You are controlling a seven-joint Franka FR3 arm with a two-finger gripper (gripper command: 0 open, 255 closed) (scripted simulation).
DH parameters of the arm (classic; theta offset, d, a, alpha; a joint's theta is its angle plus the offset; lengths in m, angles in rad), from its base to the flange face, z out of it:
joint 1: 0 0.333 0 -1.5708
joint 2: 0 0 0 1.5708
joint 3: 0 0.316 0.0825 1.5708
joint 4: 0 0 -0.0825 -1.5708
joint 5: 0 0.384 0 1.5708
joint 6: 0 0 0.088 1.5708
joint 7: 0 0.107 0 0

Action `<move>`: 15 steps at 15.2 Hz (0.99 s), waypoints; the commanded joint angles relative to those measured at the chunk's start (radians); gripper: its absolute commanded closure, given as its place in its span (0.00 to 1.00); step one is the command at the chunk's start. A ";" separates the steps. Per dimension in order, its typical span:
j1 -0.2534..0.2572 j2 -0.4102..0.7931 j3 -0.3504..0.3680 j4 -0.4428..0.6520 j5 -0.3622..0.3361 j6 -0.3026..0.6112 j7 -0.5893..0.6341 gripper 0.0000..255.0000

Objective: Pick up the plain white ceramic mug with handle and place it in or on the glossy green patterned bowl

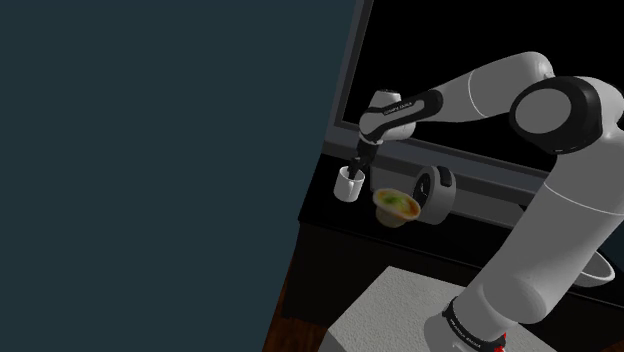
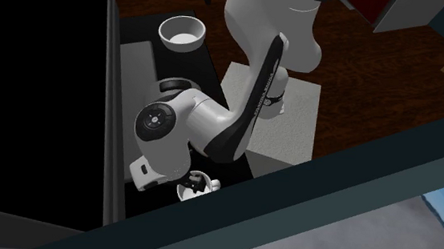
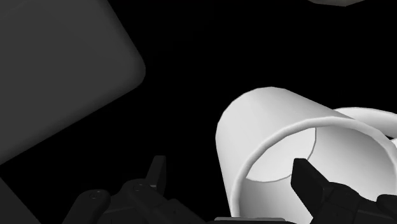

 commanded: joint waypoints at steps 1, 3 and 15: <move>0.000 0.003 0.000 -0.002 0.001 0.006 -0.001 0.00; 0.000 0.003 0.000 -0.002 0.001 0.006 -0.001 0.00; 0.000 0.003 0.000 -0.002 0.001 0.006 -0.001 1.00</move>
